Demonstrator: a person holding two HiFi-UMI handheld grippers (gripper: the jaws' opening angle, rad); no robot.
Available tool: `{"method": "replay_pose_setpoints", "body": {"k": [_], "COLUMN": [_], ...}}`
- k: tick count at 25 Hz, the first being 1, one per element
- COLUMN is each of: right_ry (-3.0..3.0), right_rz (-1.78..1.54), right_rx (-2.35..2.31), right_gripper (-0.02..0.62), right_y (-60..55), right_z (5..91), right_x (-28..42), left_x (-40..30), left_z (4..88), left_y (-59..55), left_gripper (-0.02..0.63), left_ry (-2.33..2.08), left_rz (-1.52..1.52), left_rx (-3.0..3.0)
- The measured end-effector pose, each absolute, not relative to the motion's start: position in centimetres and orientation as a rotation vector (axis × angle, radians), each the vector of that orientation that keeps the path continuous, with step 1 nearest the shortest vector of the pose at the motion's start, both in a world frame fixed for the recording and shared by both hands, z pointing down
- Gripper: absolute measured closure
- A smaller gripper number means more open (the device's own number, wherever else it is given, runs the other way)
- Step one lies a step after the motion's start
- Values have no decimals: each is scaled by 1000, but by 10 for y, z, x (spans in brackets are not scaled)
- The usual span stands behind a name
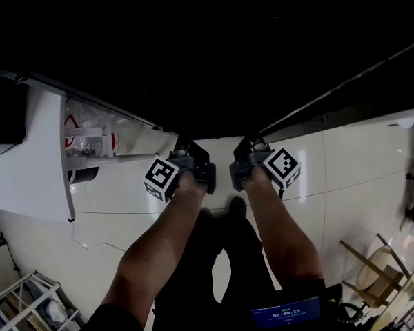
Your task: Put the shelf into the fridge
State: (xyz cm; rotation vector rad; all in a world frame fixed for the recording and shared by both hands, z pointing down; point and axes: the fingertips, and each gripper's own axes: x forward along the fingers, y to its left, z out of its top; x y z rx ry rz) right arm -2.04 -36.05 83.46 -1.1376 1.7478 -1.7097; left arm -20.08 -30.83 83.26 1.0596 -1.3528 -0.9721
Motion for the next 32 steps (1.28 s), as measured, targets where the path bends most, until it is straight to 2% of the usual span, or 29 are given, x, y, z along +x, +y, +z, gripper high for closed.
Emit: {"method": "replay_pose_setpoints", "body": {"k": [26,27,29,31,32], "right_ry": [1842,1860,1880,1867,1862], "right_rz": [-1587,-1583,-1590,-1618,-1630], "right_rx": [-1169,-1177,-1181,-1204,-1219], "right_gripper": [528,519,452,439,439], "right_y": [-420,-419,-412,-397,-390], "right_z": [832,831,827,824,821], "right_x": [-35,-37,-39,-33,-28], "left_x": [-213,-212,-210,-204,-198], "left_z": [830,828,819,816,813], "left_y": [-364,-364,-361,-354,-351], "left_gripper": [577,553,477,418,410], "left_ry": [-1386,-1369,-1318,-1265,-1242], "left_rz": [-1079,-1089,-1134,-1159,-1143], "left_rx": [1152,1162,1177,1174,1183]}}
